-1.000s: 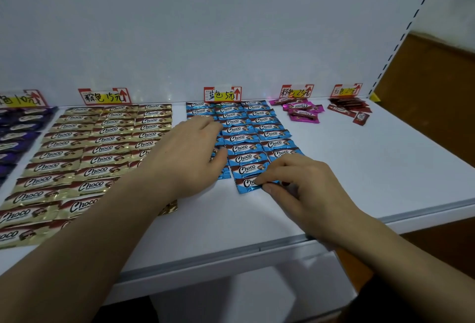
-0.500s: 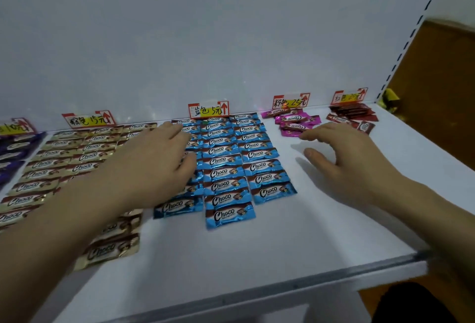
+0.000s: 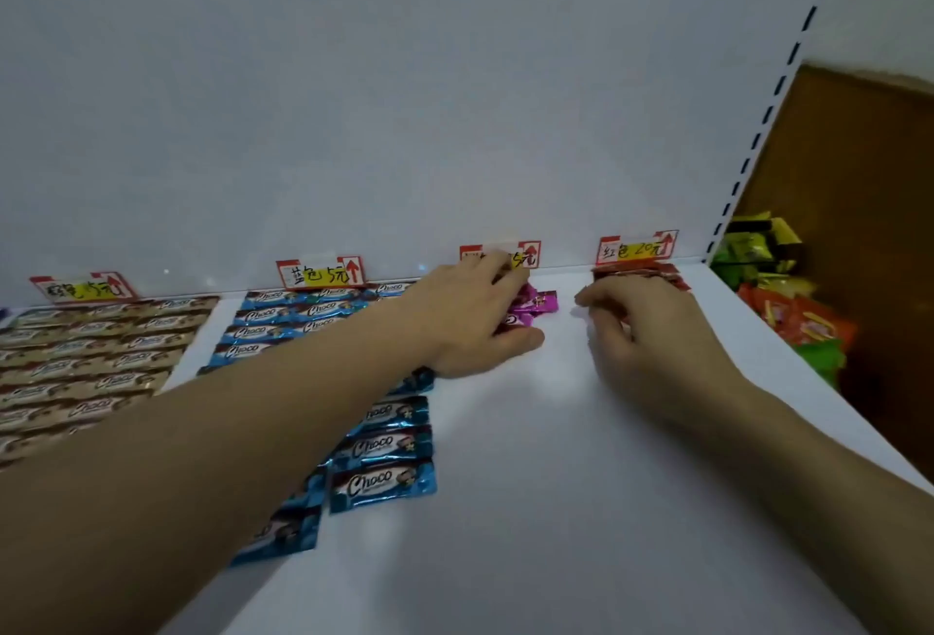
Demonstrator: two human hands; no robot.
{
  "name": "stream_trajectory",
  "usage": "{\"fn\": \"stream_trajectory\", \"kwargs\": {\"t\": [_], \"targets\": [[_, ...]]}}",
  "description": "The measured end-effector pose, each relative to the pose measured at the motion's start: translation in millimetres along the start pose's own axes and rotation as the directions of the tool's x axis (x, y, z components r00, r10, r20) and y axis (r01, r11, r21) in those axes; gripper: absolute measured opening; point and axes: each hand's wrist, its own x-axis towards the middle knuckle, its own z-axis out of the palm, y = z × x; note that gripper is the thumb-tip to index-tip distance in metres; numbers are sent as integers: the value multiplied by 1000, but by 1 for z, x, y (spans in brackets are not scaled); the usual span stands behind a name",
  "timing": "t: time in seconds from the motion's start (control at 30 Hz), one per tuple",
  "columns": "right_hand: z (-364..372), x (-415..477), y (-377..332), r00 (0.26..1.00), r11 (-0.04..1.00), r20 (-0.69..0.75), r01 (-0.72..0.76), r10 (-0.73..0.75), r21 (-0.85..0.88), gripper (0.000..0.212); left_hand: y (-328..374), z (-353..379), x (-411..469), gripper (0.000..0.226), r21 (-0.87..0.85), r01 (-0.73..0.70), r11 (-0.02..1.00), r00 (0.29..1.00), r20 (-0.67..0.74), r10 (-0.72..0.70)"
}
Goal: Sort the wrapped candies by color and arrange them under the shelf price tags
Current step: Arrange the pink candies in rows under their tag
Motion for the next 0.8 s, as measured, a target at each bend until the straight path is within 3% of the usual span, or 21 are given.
{"fn": "stream_trajectory", "kwargs": {"t": [0.17,0.43,0.6,0.8], "targets": [[-5,-3,4,988,981,-137,99,-77,167,22,7,13,26,75,-1,57,998,998,-3,-57],[-19,3,1,978,966,-207,24,31,258,23,14,20,29,50,-131,6,991,983,-178,-30],[-20,7,4,964,953,-249,-13,93,304,23,24,11,23,44,-62,12,998,980,-196,-24],[-19,6,4,967,955,-239,-16,91,297,22,34,8,21,43,8,34,999,949,-313,-30]]}}
